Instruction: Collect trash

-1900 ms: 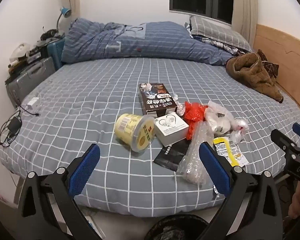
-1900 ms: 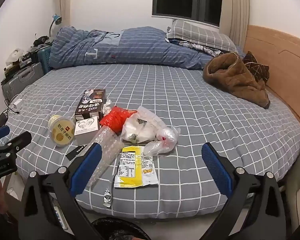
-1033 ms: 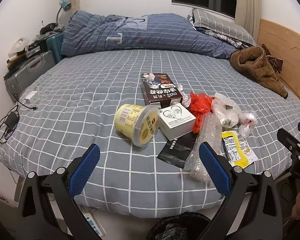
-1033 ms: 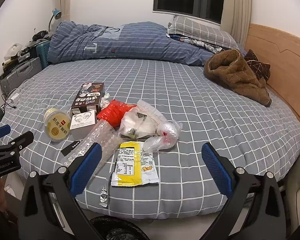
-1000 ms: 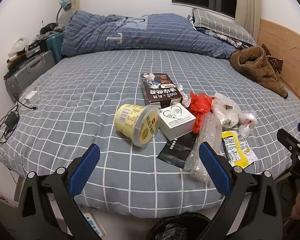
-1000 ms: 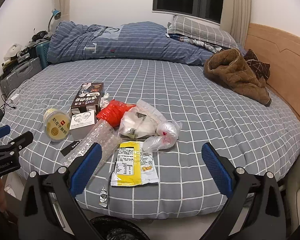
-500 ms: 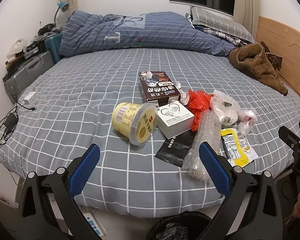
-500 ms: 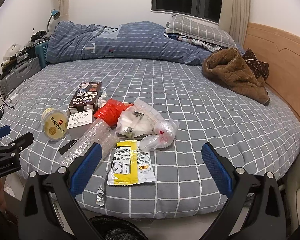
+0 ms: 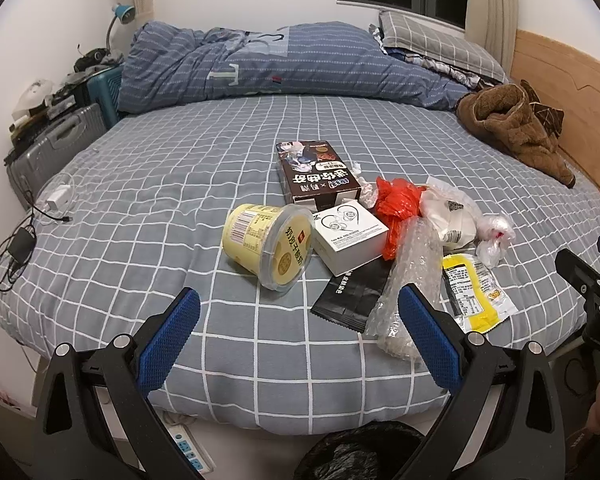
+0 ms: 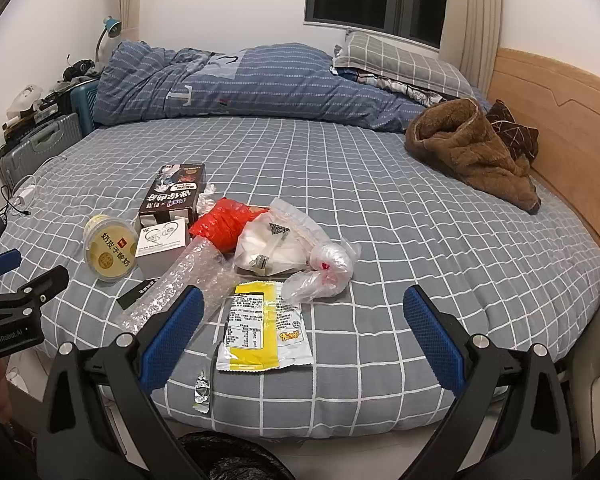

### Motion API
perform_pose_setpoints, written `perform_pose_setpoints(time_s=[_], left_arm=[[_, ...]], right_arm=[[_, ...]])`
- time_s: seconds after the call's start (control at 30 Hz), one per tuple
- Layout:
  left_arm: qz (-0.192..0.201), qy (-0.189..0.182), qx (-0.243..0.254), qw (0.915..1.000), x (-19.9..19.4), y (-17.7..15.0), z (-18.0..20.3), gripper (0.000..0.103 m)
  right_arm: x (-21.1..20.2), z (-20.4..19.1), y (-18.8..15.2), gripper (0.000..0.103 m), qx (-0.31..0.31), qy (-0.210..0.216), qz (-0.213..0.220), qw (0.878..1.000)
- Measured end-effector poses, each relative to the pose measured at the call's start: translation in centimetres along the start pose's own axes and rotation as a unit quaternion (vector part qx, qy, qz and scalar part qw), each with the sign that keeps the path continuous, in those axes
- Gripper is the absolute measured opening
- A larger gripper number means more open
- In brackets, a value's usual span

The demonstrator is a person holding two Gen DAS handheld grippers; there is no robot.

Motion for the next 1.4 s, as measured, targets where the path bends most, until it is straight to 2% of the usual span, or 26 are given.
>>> perform_pose_setpoints(time_s=[1.4], left_arm=[[0.002, 0.007, -0.005, 1.0, -0.13, 0.21, -0.16, 0.097]], right_arm=[[0.13, -0.46, 0.23, 0.096, -0.001, 0.009, 0.005, 1.0]])
Point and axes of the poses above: each gripper's, at about its wrist camera, not at the fingertips, and x roughly the way its jaws point, z to its right, y to its top, the point moved 7 cm from there along x, roughly the way its jaws point, and after that the axes turned 6 degrees about -z, right-handed, at the moved point
